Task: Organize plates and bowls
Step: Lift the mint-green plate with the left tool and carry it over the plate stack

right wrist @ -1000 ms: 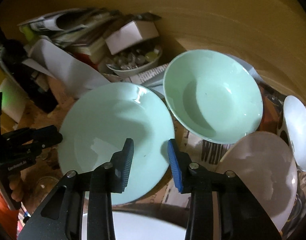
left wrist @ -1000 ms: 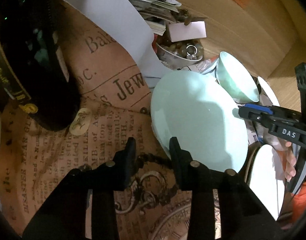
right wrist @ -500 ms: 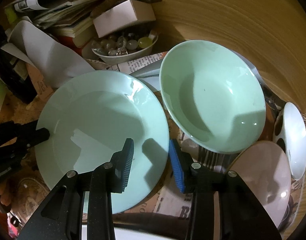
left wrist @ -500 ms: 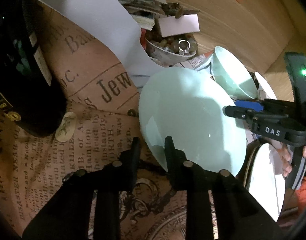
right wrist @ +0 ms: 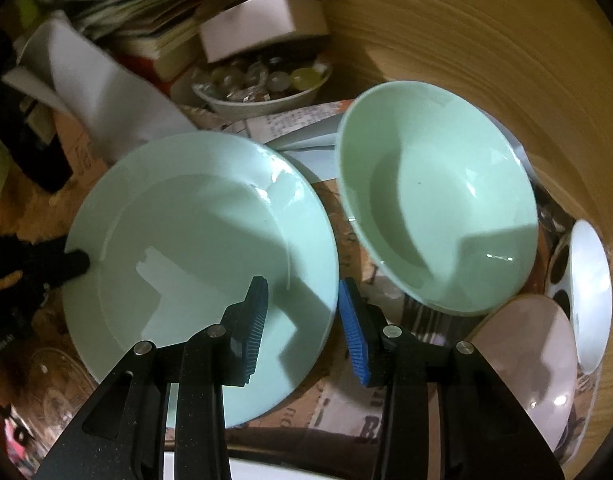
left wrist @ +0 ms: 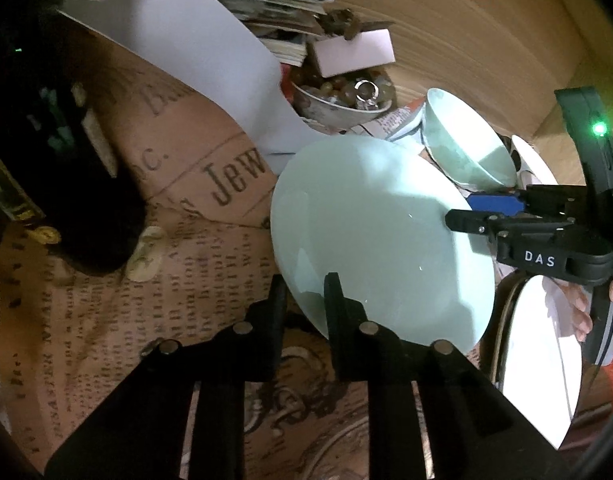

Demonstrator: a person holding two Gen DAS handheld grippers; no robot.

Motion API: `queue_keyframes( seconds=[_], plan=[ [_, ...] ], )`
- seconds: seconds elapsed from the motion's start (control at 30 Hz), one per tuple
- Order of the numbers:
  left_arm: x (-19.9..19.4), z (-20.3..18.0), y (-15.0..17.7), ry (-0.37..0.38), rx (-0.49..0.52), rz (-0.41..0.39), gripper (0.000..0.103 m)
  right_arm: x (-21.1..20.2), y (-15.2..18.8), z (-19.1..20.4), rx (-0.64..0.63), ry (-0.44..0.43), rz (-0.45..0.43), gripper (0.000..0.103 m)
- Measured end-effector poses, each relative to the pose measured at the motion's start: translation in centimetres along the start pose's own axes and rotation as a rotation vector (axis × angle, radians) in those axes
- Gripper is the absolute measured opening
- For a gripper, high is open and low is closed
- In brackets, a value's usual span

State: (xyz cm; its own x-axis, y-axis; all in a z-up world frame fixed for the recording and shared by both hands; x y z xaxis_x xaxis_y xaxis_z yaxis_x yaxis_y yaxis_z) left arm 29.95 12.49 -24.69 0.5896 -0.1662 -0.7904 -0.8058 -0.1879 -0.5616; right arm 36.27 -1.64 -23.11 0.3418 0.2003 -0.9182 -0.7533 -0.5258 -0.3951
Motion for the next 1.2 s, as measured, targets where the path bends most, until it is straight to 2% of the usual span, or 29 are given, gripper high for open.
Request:
queue_keyframes(
  seconds=[0.17, 0.33, 0.43, 0.67, 0.83, 0.9, 1.03, 1.2],
  plan=[
    [-0.9, 1.1, 0.6, -0.017, -0.021, 0.002, 0.018, -0.1, -0.5, 1.2, -0.012, -0.039, -0.006, 0.033],
    [-1.9, 2.2, 1.3, -0.063, -0.002, -0.012, 0.018, -0.5, 0.6, 3.4, -0.042, -0.095, -0.017, 0.033],
    [-1.8, 2.4, 1.4, -0.053, -0.01, -0.003, 0.018, -0.8, 1.0, 3.8, -0.065, -0.085, -0.036, 0.033],
    [-1.1, 2.3, 1.3, -0.053, -0.016, 0.001, 0.018, 0.9, 0.6, 3.4, 0.048, -0.162, -0.007, 0.033],
    [-1.1, 2.2, 1.4, -0.068, 0.0, -0.002, 0.018, 0.4, -0.3, 3.1, 0.046, -0.143, -0.039, 0.031],
    [-1.3, 2.1, 1.5, -0.088, 0.006, -0.013, 0.018, -0.1, -0.3, 3.1, 0.05, -0.135, -0.056, 0.027],
    [-2.1, 2.0, 1.3, -0.112, 0.017, -0.041, 0.018, -2.0, -0.2, 3.3, 0.082, -0.169, -0.097, 0.026],
    [-4.0, 1.9, 0.5, -0.136, 0.015, -0.105, 0.018, -4.2, -0.4, 3.5, 0.061, -0.158, -0.145, 0.026]
  ],
)
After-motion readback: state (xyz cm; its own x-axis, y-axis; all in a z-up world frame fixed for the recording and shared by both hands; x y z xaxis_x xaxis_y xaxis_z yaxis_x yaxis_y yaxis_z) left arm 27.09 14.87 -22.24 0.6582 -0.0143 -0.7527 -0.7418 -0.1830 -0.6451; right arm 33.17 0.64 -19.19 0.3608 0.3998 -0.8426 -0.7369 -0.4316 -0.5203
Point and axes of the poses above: each gripper's, at about its wrist camera, not at the fingertips, and x roughly the way its jaws point, z to its left, y to its underside, the point moved 9 cm from there along x, roughly the way its jaws point, and after that the axes turned 1 degree about -z, right-handed, at the moved point
